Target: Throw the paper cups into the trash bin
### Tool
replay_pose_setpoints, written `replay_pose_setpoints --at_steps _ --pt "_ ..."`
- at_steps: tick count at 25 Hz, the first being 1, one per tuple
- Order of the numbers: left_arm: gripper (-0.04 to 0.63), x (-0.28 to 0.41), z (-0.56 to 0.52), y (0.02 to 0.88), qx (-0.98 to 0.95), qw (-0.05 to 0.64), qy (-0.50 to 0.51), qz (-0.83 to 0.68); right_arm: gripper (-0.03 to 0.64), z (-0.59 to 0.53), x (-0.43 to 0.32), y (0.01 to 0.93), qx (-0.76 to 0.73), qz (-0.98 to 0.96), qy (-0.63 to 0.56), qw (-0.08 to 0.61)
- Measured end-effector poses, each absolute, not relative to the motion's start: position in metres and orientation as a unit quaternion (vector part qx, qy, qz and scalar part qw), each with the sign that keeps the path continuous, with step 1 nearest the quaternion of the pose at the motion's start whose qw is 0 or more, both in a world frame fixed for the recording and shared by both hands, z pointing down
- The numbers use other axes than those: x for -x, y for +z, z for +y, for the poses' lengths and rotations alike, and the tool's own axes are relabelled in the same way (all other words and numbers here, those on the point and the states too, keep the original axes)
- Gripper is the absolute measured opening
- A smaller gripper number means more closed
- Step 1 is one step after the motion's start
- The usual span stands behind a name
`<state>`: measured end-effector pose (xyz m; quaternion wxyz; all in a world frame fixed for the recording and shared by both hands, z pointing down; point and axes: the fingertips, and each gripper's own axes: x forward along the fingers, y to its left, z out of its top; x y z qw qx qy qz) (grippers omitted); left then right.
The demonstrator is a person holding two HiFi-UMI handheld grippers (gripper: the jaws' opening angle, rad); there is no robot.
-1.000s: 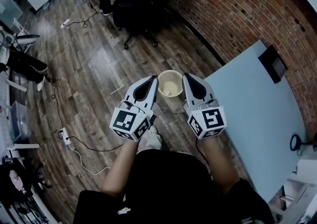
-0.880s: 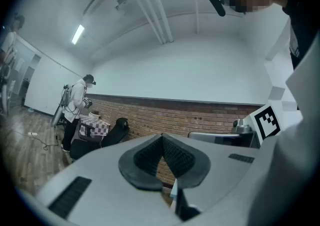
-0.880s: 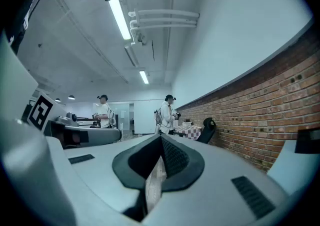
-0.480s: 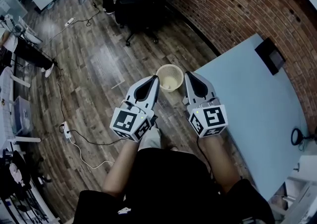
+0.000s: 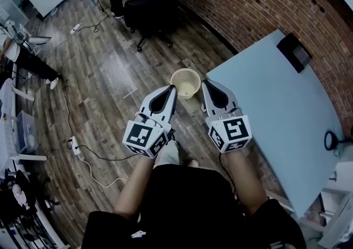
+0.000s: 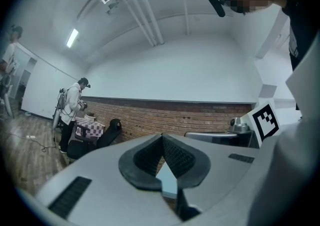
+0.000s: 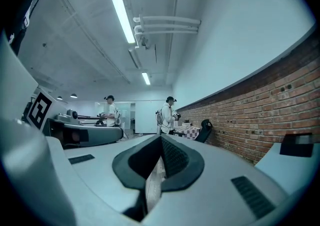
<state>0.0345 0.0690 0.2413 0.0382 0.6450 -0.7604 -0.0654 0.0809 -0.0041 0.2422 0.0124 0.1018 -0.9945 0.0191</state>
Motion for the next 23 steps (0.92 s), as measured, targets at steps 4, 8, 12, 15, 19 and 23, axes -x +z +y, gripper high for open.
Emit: replay_pose_setpoints --at_steps 4,8,12,15,19,23 --pt "0.003 -0.051 0.072 0.24 -0.649 0.037 -0.063 -0.757 0.003 0.001 -0.098 0.24 -0.104 -0.994 0.018 0.01" --pt "0.003 -0.065 0.081 0.243 -0.648 0.038 -0.057 -0.759 0.003 0.012 -0.112 0.238 -0.098 -0.995 0.016 0.009" --pt "0.003 -0.082 0.092 0.245 -0.645 0.04 -0.053 -0.761 0.003 0.024 -0.126 0.235 -0.089 -0.996 0.015 0.006" --pt "0.003 -0.094 0.101 0.249 -0.641 0.044 -0.054 -0.764 0.003 0.033 -0.134 0.234 -0.079 -0.997 0.016 0.004" --pt "0.003 -0.105 0.107 0.245 -0.638 0.04 -0.05 -0.767 0.003 0.042 -0.144 0.234 -0.069 -0.997 0.017 0.004" --pt "0.003 -0.114 0.117 0.237 -0.64 0.033 -0.048 -0.766 0.003 0.051 -0.153 0.229 -0.067 -0.998 0.014 0.003"
